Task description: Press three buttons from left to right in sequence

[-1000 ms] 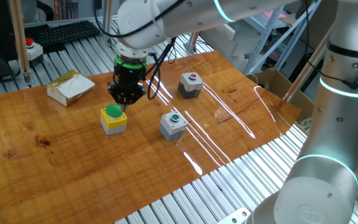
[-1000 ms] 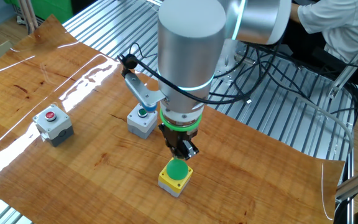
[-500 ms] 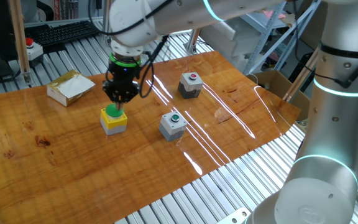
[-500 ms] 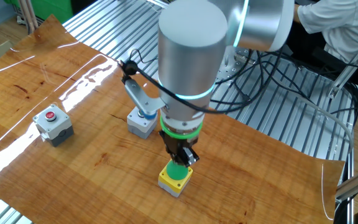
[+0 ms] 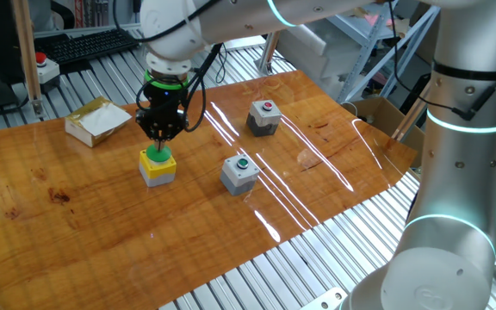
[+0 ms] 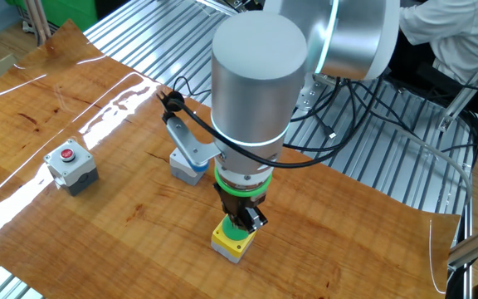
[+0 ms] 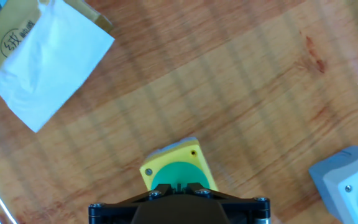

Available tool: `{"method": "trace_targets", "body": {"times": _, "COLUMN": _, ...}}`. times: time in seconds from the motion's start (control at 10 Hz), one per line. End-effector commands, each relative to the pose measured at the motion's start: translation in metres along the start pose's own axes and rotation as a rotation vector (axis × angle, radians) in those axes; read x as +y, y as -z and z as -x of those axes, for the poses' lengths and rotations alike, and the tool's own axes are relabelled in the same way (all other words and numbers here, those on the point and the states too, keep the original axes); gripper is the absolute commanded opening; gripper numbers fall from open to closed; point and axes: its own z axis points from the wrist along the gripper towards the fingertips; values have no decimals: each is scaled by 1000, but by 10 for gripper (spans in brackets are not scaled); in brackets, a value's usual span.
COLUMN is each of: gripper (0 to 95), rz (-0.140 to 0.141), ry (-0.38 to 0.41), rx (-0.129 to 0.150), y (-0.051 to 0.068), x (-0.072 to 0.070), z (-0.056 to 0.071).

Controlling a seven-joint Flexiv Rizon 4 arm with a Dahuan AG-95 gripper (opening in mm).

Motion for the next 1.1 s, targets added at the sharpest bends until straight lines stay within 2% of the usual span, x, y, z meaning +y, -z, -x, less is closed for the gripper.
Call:
{"method": "trace_targets", "body": {"times": 0.1, "gripper": 0, "rz": 0, "ry": 0, "rx": 0, "y": -3, "x": 1, "z": -1}}
{"method": "trace_targets", "body": {"times": 0.5, "gripper": 0, "rz": 0, "ry": 9, "rx": -1, "y": -8, "x": 3, "z": 0}}
{"method": "trace_targets", "body": {"times": 0.8, "gripper": 0, "rz": 4, "ry": 15, "rx": -14, "y": -12, "x": 6, "z": 2}}
{"method": "trace_targets", "body": {"times": 1.1, "gripper": 0, "rz": -2, "ry": 17, "rx": -16, "y": -11, "x": 5, "z": 1}}
